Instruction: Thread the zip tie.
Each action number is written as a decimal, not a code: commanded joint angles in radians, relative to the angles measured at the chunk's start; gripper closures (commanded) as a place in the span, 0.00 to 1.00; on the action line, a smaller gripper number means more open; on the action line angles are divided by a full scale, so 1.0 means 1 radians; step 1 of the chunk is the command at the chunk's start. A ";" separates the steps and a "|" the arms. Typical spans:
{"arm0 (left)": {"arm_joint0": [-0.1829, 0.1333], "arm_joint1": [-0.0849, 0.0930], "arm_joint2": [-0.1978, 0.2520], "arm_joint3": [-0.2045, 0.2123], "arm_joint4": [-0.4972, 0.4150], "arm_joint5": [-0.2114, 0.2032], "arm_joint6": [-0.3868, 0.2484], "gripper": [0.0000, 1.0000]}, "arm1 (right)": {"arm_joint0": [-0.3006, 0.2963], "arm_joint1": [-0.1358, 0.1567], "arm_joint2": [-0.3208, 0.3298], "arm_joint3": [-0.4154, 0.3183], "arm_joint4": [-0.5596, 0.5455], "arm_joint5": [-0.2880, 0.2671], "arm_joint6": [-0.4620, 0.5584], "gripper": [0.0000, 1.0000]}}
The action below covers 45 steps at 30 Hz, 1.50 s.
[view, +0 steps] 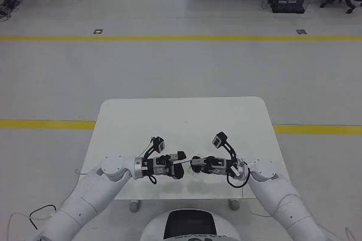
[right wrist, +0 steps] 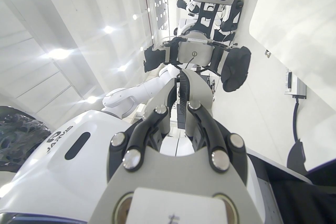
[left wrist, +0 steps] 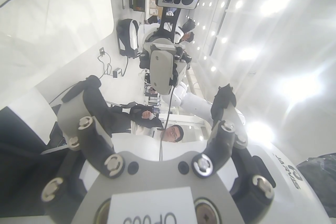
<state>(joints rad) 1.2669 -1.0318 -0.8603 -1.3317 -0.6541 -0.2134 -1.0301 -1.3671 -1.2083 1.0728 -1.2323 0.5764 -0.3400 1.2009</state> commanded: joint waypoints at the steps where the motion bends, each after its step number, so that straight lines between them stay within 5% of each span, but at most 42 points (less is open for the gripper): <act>1: -0.001 0.000 0.001 0.001 0.000 0.000 -0.001 0.00 | 0.000 0.000 -0.001 -0.002 -0.001 0.000 -0.001 1.00; 13: -0.003 0.000 0.005 0.003 -0.002 -0.003 -0.004 0.27 | 0.003 -0.001 -0.008 0.000 -0.003 0.000 -0.002 1.00; 20: -0.003 0.001 0.005 0.003 -0.002 -0.005 -0.005 0.53 | 0.005 -0.001 -0.012 0.005 -0.007 0.000 -0.004 1.00; 45: -0.003 0.005 0.001 -0.004 0.003 -0.002 0.001 0.89 | 0.028 0.006 -0.036 0.033 -0.010 0.034 0.004 1.00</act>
<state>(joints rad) 1.2636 -1.0266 -0.8593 -1.3357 -0.6511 -0.2151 -1.0296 -1.3399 -1.2030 1.0379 -1.1999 0.5654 -0.3068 1.2046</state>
